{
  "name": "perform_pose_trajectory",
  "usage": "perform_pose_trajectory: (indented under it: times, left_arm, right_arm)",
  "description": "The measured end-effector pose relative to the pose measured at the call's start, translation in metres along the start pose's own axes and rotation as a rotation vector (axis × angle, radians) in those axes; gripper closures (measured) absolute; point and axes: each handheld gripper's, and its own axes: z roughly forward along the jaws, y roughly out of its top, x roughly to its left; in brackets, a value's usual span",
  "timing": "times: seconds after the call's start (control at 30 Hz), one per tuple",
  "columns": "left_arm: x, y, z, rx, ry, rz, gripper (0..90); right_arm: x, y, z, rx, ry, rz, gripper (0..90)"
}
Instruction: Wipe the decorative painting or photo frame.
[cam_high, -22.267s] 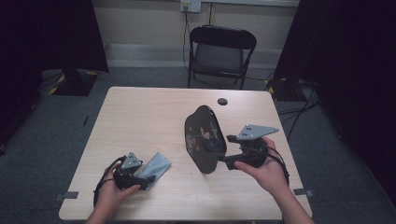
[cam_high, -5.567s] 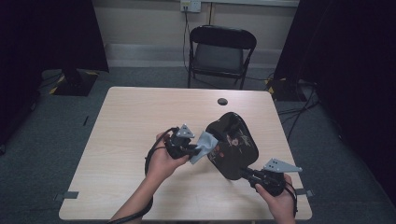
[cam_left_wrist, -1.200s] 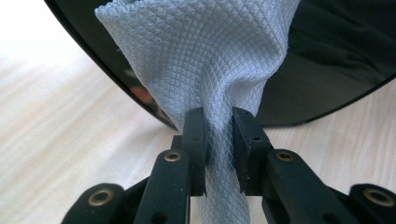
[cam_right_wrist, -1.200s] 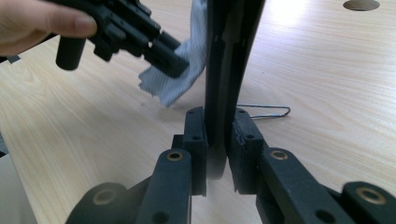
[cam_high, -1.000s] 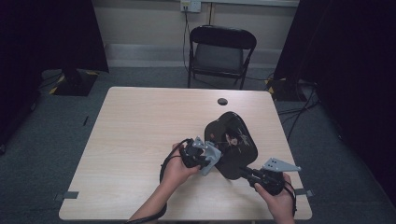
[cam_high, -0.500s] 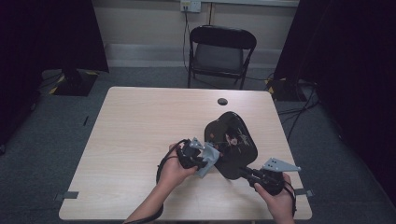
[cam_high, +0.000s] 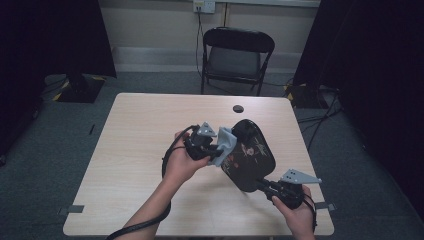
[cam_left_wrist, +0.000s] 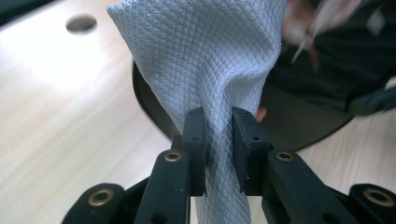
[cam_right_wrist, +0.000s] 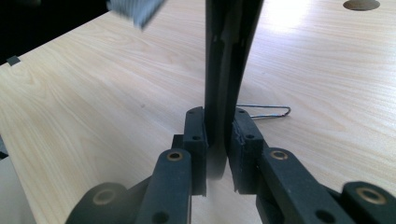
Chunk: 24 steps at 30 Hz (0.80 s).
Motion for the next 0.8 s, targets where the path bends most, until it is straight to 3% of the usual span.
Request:
perform_pose_trajectory:
  times: [0.17,0.3,0.8]
  left_arm:
    - [-0.002,0.024,-0.012,-0.066,-0.001,0.006,76.9]
    - [-0.006,0.033,-0.011,-0.062,0.004,0.030,76.9]
    - [-0.006,0.022,0.006,-0.031,-0.015,0.018,76.9]
  right_arm:
    - [0.000,0.000,0.000,-0.002,0.000,-0.001,79.3]
    - [0.000,0.000,0.000,0.000,-0.001,-0.004,79.2]
    - [0.000,0.000,0.000,-0.001,0.001,-0.005,79.3]
